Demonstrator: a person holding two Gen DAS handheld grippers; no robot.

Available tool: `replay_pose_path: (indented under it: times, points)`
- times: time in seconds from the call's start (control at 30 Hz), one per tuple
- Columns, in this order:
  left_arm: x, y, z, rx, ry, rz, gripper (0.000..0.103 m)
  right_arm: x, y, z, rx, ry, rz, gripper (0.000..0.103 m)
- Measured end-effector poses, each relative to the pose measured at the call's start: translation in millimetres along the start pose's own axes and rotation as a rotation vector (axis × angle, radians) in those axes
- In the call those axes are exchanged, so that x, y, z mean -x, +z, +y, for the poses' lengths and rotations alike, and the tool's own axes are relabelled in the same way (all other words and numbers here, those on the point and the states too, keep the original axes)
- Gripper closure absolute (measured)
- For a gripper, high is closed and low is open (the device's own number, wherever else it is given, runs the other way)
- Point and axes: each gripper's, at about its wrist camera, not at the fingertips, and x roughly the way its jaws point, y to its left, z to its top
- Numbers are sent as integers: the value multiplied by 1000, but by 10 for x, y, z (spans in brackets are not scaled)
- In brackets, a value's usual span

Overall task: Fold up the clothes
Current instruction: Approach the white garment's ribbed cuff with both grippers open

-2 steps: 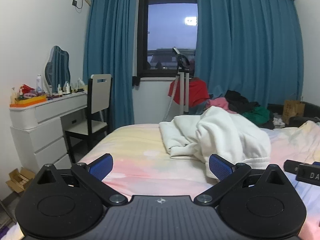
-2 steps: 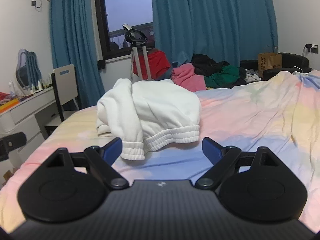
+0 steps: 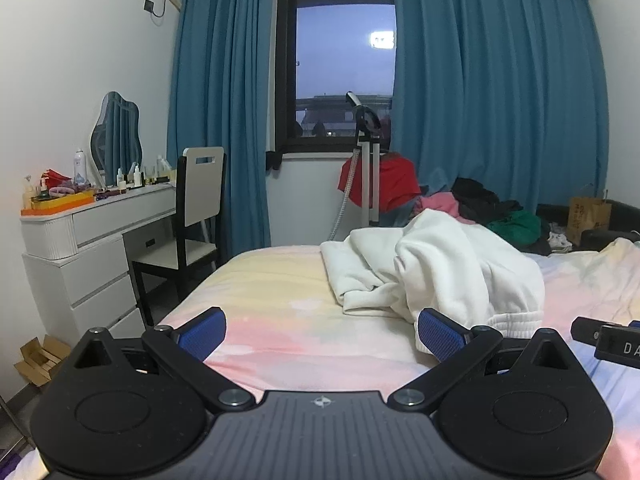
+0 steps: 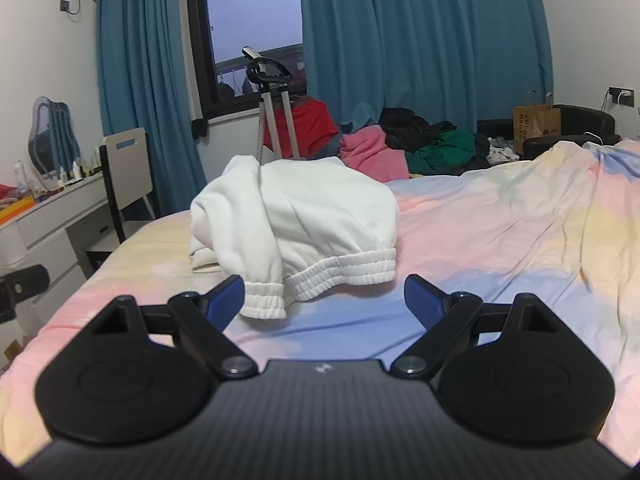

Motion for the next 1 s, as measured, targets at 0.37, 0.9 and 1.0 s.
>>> replay_pose_path:
  times: [0.37, 0.9, 1.0]
  points:
    - [-55, -40, 161, -36, 4, 34, 0, 2, -13, 74, 52, -19, -12, 15]
    - [-53, -51, 247, -16, 0, 23, 0, 20, -25, 132, 75, 10, -14, 15]
    - [-66, -57, 254, -9, -1, 25, 0, 23, -29, 128, 74, 8, -17, 15]
